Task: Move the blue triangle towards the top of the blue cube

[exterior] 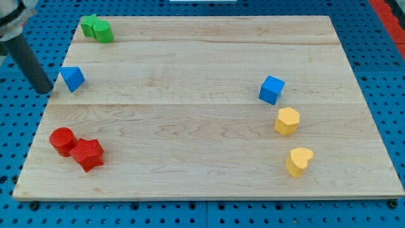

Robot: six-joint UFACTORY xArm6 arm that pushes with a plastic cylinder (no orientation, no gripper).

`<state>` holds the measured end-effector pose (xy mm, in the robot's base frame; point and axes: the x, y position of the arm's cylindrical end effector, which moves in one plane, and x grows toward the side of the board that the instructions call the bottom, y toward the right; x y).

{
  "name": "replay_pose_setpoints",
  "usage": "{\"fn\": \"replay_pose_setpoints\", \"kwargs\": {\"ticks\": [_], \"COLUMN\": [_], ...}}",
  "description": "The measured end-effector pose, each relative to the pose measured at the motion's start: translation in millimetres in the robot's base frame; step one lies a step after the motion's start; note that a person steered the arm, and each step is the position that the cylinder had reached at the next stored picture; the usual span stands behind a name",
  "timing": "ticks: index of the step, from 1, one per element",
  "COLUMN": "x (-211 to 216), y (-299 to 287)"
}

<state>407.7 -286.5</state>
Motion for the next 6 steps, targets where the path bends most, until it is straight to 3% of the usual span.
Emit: {"fn": "replay_pose_setpoints", "kwargs": {"ticks": [1,2,3,4,5,6], "x": [-28,-44,-29,-55,-74,-65], "y": [62,86,74,11,68,191]}}
